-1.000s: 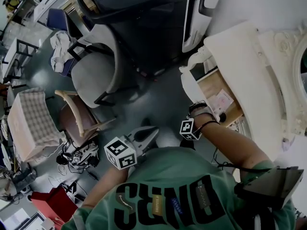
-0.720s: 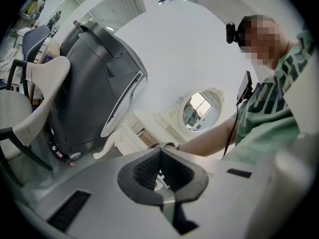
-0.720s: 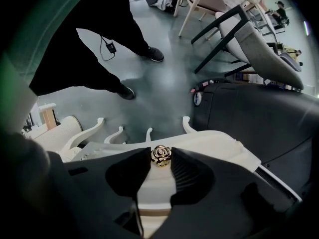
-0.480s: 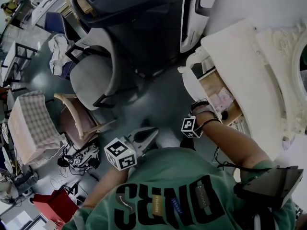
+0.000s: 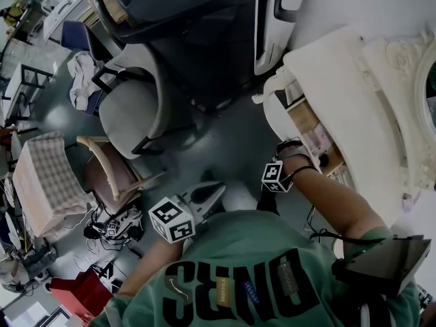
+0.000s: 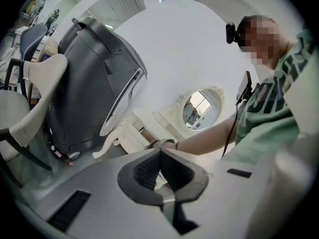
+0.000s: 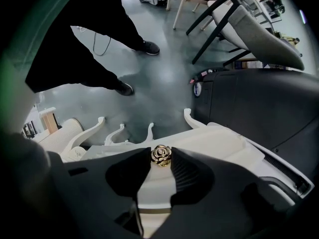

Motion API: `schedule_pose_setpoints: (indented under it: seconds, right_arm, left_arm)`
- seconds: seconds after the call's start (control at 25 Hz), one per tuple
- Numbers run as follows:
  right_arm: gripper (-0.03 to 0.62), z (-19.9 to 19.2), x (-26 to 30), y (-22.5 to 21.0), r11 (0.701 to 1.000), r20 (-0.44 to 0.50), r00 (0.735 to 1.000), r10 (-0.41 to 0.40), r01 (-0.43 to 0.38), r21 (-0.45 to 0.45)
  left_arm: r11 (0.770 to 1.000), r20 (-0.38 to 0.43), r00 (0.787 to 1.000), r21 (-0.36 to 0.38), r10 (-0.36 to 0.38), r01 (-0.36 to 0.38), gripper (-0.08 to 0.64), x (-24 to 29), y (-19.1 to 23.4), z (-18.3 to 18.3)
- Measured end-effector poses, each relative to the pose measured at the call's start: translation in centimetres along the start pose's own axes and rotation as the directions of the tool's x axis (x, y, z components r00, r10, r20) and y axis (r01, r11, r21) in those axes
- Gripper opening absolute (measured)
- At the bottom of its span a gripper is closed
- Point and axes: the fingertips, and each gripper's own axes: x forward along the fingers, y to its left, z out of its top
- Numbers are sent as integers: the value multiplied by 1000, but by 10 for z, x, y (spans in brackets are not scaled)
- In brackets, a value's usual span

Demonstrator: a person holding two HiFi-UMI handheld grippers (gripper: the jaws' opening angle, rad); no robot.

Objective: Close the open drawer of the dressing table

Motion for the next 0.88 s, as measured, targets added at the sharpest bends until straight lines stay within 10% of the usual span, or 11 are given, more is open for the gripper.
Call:
schedule_pose_setpoints:
  seconds: [0.88]
  right_arm:
    - [129, -41, 25, -5, 998, -70, 997, 26, -22, 56]
  left_arm:
    - [1000, -25, 1000, -2, -2, 2, 6, 7, 2, 1]
